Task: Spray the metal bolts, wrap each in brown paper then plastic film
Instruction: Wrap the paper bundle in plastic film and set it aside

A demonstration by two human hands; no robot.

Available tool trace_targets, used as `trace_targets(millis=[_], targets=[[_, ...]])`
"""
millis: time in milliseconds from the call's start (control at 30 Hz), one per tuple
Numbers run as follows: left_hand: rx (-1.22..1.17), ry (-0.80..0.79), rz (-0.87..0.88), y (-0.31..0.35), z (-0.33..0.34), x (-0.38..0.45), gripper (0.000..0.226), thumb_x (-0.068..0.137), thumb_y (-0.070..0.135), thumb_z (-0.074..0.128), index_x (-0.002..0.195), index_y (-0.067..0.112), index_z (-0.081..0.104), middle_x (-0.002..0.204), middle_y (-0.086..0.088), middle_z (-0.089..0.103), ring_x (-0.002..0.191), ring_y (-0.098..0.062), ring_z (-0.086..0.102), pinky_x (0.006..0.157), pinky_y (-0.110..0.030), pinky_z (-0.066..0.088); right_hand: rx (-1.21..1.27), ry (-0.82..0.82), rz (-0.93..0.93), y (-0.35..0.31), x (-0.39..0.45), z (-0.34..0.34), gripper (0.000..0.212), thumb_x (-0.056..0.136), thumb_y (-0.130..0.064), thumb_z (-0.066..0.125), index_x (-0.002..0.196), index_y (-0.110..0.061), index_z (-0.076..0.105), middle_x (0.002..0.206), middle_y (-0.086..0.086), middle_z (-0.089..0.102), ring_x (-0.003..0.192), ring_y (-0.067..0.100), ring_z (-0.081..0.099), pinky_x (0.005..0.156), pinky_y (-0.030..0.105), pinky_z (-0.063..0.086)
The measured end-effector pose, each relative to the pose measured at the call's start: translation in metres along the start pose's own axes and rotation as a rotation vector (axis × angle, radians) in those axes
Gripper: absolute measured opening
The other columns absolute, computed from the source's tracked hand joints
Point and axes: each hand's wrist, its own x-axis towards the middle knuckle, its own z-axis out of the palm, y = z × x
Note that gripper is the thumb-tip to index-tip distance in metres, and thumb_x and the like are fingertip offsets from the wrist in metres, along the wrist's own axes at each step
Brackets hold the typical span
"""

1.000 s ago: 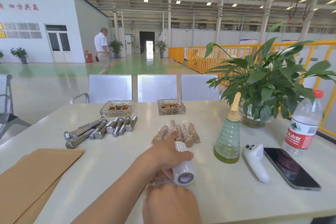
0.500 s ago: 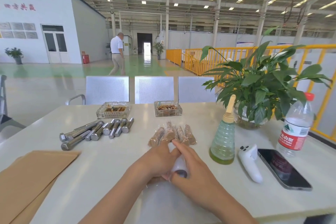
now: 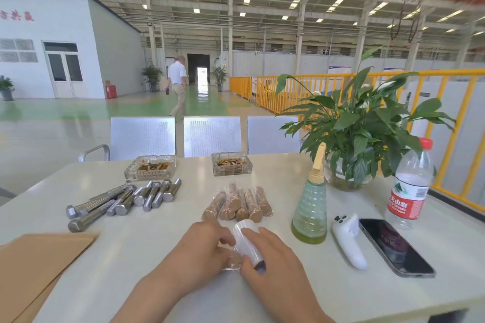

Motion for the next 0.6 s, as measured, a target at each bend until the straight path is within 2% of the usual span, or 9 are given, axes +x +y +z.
trace_targets(millis=[67,133,200,267,333,433,533,600], targets=[[0.175,0.000,0.080,-0.005,0.000,-0.002,0.017,0.092,0.039,0.063,0.107,0.036,0.070,0.108,0.016,0.061,0.105,-0.007,0.056,0.090,-0.025,0.046,-0.155,0.019,0.002,-0.004,-0.001,0.004,0.071,0.078,-0.071,0.025,0.148,-0.061,0.030,0.159,-0.026,0.025,0.115,-0.001,0.056,0.098,0.016,0.041],[0.195,-0.095,0.081,-0.012,-0.002,-0.006,0.024,0.092,0.043,0.060,0.115,0.039,0.064,0.112,0.017,0.056,0.111,-0.009,0.055,0.093,-0.030,0.046,-0.228,0.052,-0.032,-0.007,-0.001,0.006,0.073,0.076,-0.076,0.026,0.146,-0.057,0.036,0.160,-0.025,0.023,0.104,0.004,0.060,0.089,0.021,0.048],[0.174,-0.169,0.078,-0.021,-0.001,-0.009,0.029,0.091,0.038,0.058,0.120,0.039,0.058,0.111,0.015,0.049,0.113,-0.011,0.054,0.093,-0.031,0.047,-0.237,0.027,-0.067,-0.005,-0.001,0.008,0.080,0.073,-0.083,0.035,0.148,-0.055,0.034,0.162,-0.026,0.011,0.114,0.006,0.054,0.089,0.022,0.047],[0.204,-0.182,0.098,-0.025,0.000,-0.009,0.030,0.092,0.033,0.054,0.121,0.037,0.054,0.112,0.013,0.046,0.115,-0.014,0.052,0.094,-0.031,0.045,-0.209,-0.056,-0.061,0.002,-0.001,0.008,0.094,0.065,-0.089,0.043,0.150,-0.057,0.019,0.156,-0.035,-0.008,0.123,0.002,0.042,0.092,0.018,0.039],[0.319,-0.190,0.111,-0.023,0.006,-0.009,0.033,0.094,0.030,0.049,0.127,0.033,0.049,0.121,0.008,0.047,0.118,-0.018,0.049,0.095,-0.034,0.043,-0.168,-0.091,-0.044,0.004,-0.001,0.005,0.098,0.060,-0.086,0.053,0.147,-0.060,0.013,0.150,-0.042,-0.013,0.116,-0.003,0.039,0.088,0.015,0.035],[0.421,-0.213,0.133,-0.020,0.010,-0.008,0.032,0.093,0.025,0.047,0.124,0.027,0.047,0.123,0.003,0.049,0.119,-0.022,0.050,0.092,-0.036,0.040,-0.149,-0.086,-0.046,0.002,-0.002,0.003,0.082,0.068,-0.069,0.054,0.141,-0.063,0.018,0.147,-0.043,-0.008,0.100,-0.005,0.042,0.084,0.013,0.041],[0.143,-0.290,0.120,-0.028,-0.005,-0.010,0.015,0.091,0.040,0.048,0.105,0.041,0.051,0.102,0.019,0.056,0.100,-0.004,0.054,0.088,-0.023,0.043,-0.096,-0.073,-0.047,0.001,-0.002,0.001,0.072,0.069,-0.048,0.056,0.133,-0.066,0.031,0.143,-0.040,0.006,0.089,-0.004,0.044,0.079,0.008,0.042],[0.009,-0.333,0.123,-0.033,-0.015,-0.018,0.011,0.087,0.051,0.049,0.097,0.051,0.054,0.090,0.026,0.060,0.086,0.007,0.053,0.082,-0.015,0.041,0.013,-0.068,-0.020,0.001,-0.002,-0.002,0.068,0.065,-0.045,0.060,0.125,-0.071,0.039,0.138,-0.038,0.022,0.086,-0.001,0.050,0.077,0.006,0.041]])
